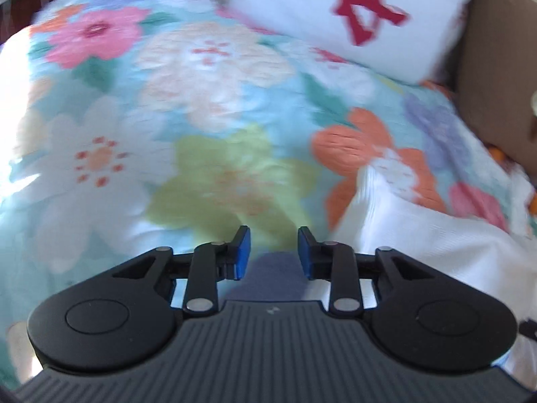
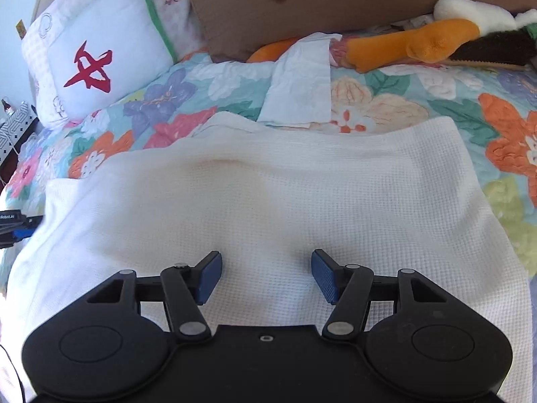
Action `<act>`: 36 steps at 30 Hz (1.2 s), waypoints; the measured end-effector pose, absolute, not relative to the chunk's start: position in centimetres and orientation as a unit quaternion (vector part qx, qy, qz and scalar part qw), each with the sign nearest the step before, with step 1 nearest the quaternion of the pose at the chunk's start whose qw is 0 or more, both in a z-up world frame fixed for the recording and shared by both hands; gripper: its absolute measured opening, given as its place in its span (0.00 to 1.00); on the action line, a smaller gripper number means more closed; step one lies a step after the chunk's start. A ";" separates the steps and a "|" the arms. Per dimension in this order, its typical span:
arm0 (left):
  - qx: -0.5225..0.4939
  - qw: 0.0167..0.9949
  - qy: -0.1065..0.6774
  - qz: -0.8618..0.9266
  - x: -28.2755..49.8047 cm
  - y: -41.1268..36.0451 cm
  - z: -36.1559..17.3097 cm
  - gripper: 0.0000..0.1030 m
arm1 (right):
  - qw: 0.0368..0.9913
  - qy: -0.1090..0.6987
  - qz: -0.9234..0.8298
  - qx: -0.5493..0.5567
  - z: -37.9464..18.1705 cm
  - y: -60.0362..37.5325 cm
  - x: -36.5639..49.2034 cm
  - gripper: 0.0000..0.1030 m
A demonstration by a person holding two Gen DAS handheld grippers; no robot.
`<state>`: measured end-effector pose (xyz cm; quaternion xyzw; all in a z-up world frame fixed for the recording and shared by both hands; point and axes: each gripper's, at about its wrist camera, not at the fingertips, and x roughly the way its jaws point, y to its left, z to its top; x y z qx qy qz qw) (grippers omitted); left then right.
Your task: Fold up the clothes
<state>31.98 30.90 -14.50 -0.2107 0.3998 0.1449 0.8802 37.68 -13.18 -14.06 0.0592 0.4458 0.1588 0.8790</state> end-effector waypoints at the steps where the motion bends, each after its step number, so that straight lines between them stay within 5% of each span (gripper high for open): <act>1: -0.211 0.878 0.398 0.159 31.6 31.1 -14.3 0.25 | 0.880 0.445 0.155 0.055 -14.0 -13.1 37.6 0.62; 5: -0.217 0.878 0.394 0.165 29.3 30.9 -12.6 0.34 | 0.878 0.461 0.125 0.031 -13.0 -12.9 36.4 0.62; 7: -0.207 0.884 0.392 0.148 27.6 29.7 -11.9 0.61 | 0.864 0.490 0.113 0.023 -12.6 -13.0 35.7 0.67; 9: -0.180 0.889 0.401 0.126 26.6 28.0 -12.1 0.72 | 0.839 0.533 0.109 -0.002 -12.8 -12.7 35.0 0.73; 19: -0.104 0.830 0.524 0.164 21.1 26.3 -13.8 0.80 | 0.840 0.535 0.081 0.025 -8.7 -16.3 26.9 0.78; 27: 0.020 0.826 0.539 0.164 16.5 25.1 -12.9 0.81 | 0.809 0.584 0.067 0.028 -8.3 -20.1 20.9 0.78; 36: -0.067 0.860 0.497 0.091 13.8 22.6 -6.6 0.81 | 0.705 0.677 0.139 0.160 -8.6 -23.4 18.8 0.78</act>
